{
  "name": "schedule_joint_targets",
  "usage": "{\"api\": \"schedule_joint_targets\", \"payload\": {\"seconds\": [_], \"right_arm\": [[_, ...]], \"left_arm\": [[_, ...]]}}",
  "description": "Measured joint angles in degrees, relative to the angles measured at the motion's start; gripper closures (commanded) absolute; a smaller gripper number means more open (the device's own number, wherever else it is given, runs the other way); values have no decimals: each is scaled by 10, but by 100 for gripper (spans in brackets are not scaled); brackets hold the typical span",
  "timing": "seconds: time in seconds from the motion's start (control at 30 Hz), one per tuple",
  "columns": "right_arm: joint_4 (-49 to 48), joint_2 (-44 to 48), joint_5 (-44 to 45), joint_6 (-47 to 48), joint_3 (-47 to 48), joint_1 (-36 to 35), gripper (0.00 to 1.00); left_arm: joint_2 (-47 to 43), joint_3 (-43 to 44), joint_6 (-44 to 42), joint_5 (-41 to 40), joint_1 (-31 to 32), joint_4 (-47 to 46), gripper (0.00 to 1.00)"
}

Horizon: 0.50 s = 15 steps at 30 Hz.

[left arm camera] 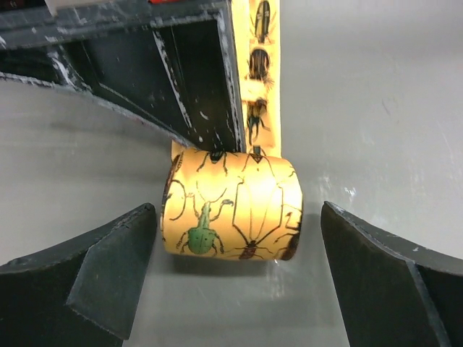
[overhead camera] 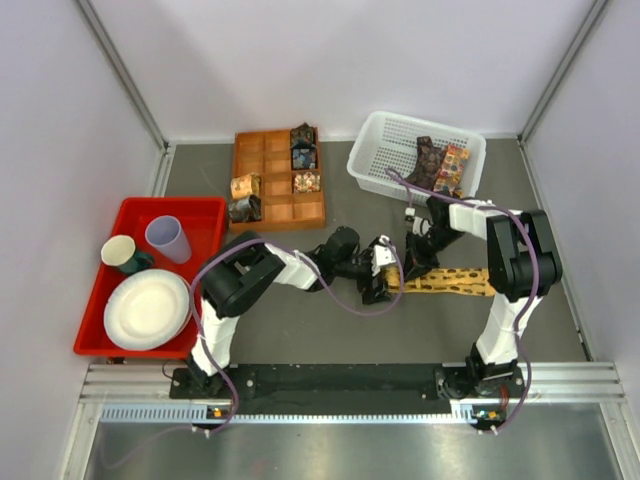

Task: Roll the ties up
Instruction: Roll the tie at the center of the board.

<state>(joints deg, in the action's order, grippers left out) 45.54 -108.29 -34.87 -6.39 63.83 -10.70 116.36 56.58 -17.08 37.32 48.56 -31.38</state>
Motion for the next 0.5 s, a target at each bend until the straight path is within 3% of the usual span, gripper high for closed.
{"api": "schedule_joint_targets", "payload": {"seconds": [0.13, 0.3, 0.47, 0.5], "right_arm": [[3, -2, 12, -2, 3, 0, 100], [4, -2, 19, -2, 4, -1, 100], [3, -2, 19, -2, 5, -1, 100], [4, -2, 19, -2, 6, -1, 100]], "left_arm": [[25, 10, 14, 9, 0, -45, 21], [47, 32, 22, 18, 0, -57, 33], [51, 36, 18, 23, 4, -57, 60], [50, 38, 15, 23, 3, -53, 62]]}}
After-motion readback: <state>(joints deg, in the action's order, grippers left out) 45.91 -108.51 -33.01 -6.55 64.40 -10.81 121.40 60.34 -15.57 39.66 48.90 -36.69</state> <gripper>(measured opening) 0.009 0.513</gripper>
